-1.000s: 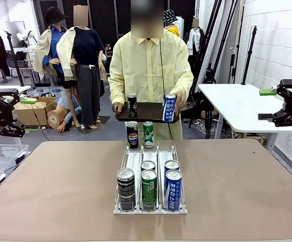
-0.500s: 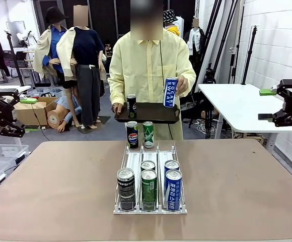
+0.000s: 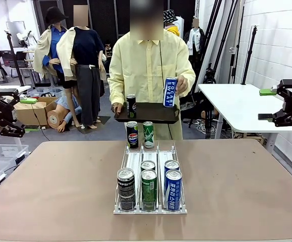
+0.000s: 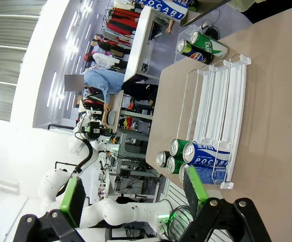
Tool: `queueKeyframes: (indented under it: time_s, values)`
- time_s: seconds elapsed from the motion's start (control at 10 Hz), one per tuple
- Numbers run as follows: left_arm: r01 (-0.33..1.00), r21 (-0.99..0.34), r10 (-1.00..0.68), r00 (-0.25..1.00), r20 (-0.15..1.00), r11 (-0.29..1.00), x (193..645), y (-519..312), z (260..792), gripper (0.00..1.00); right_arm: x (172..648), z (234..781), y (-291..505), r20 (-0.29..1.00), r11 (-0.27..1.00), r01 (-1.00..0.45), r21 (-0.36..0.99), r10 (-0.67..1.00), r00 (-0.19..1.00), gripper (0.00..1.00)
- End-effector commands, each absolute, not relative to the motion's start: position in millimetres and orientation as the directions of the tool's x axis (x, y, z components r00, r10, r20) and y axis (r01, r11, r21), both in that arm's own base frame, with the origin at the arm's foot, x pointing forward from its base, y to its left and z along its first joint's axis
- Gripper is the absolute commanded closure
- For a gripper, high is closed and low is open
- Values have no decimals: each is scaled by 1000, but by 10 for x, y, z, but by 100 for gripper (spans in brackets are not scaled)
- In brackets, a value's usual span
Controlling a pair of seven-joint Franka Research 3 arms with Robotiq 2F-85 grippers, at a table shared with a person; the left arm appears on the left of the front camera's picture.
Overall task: Retrieve and hand over the desired beverage to the person.
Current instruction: Pick up another can of the same type that the person held from the Automatic Can Dispenser.
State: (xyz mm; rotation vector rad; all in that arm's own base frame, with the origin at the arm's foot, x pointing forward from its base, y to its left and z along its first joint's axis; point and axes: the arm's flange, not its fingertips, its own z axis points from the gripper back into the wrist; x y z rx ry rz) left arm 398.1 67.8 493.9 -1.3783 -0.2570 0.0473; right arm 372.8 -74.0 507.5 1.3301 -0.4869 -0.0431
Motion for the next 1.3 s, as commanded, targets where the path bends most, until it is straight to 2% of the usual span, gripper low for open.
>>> queueKeyframes:
  time_s: [0.0,1.2]
  values:
    - [122,-974,190,969,158,190,3959,680,4959,0,3736,5081,-730,321,240,-253,937,-304,897,0]
    - [122,-974,190,969,158,190,3959,680,4959,0,3736,5081,-730,321,240,-253,937,-304,897,0]
